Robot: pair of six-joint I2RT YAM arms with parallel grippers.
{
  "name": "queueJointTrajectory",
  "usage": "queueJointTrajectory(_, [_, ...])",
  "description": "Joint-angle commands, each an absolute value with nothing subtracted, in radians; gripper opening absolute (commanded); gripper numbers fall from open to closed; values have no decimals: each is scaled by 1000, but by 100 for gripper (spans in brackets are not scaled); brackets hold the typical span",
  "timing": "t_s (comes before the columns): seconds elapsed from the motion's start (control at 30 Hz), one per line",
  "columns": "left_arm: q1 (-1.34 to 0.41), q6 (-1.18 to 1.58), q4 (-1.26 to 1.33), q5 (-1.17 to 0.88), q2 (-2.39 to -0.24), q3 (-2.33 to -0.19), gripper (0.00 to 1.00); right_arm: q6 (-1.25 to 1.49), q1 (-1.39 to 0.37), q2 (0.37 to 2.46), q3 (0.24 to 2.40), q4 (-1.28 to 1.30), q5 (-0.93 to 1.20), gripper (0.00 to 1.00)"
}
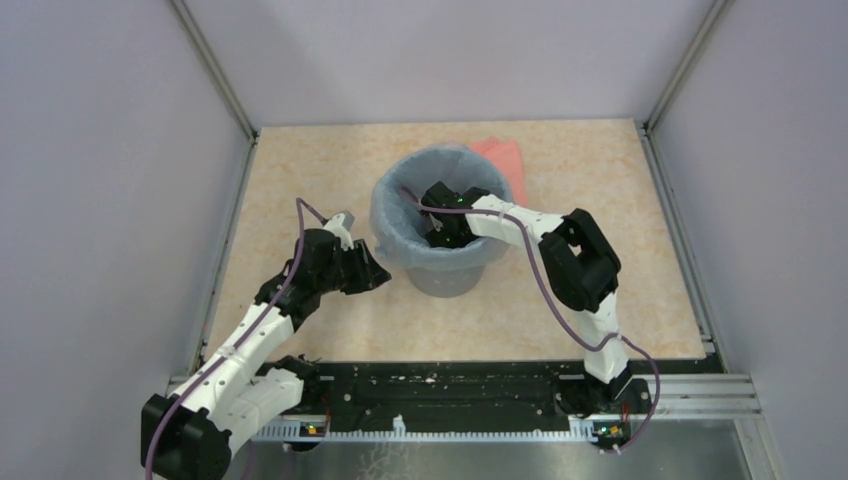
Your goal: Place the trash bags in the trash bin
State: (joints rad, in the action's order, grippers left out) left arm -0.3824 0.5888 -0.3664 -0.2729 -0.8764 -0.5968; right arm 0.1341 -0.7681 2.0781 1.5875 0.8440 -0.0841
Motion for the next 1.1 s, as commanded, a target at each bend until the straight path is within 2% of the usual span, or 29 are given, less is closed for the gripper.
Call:
queueJointTrajectory(0.0, [-387,584,-326,-286,-888,-610,43,127,-758,2072,1637,830,-86,55])
queueJointTrajectory(1.07, [-387,586,-313,-296,-899,-612,43,161,-776,1871,1647,852,-67,57])
